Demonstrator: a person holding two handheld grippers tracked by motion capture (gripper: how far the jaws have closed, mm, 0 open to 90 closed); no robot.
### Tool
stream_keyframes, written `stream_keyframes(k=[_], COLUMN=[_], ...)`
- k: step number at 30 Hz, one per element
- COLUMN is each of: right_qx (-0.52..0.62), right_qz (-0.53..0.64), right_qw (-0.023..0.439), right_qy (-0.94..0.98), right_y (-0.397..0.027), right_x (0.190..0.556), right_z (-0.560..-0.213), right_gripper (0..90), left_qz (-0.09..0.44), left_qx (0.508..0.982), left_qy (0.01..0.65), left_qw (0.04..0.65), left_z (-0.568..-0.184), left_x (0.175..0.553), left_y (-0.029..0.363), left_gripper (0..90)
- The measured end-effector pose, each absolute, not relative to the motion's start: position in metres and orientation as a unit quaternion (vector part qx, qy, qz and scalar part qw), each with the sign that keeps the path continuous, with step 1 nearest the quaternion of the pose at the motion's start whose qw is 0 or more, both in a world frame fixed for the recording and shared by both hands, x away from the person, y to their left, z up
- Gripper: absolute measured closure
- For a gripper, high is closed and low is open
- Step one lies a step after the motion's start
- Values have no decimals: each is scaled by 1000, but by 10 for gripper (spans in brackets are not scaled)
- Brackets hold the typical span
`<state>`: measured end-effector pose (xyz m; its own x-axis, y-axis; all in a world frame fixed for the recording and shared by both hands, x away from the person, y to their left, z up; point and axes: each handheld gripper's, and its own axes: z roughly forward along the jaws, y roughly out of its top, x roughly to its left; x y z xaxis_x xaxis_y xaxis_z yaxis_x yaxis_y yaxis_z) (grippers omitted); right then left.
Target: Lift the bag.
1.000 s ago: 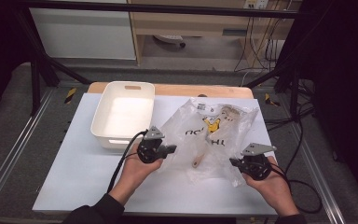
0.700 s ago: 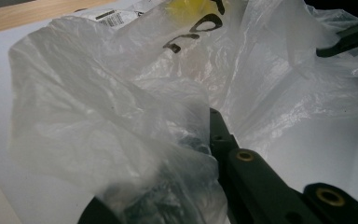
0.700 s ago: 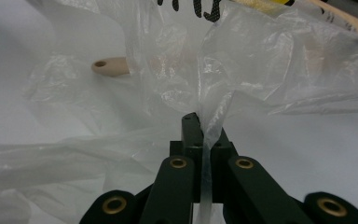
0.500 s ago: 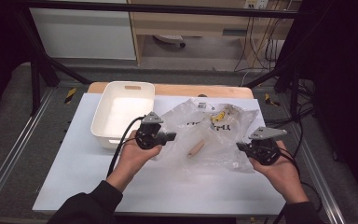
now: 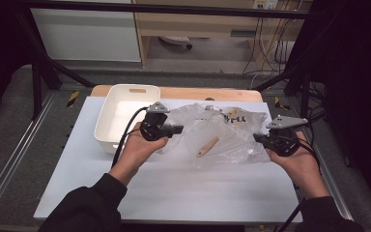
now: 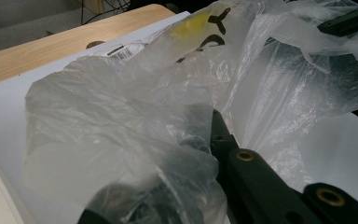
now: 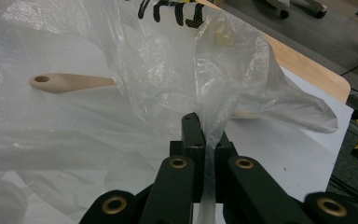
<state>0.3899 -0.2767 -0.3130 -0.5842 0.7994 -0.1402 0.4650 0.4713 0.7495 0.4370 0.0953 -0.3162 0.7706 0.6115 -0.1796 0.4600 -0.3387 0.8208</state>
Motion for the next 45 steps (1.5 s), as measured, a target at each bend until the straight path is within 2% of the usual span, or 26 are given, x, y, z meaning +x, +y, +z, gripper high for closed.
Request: stream_keyframes(k=[22, 45], right_qx=[389, 405], right_qz=[359, 372], right_qw=[235, 254], right_qy=[815, 796], right_y=[-274, -286], right_x=[408, 434], right_z=[-300, -253], right_gripper=[900, 900], left_qz=[89, 94], left_qx=[808, 789], left_qy=[329, 358], left_qw=[481, 491], left_z=[-299, -257], left_x=[450, 483], left_y=[100, 130], left_gripper=[900, 900])
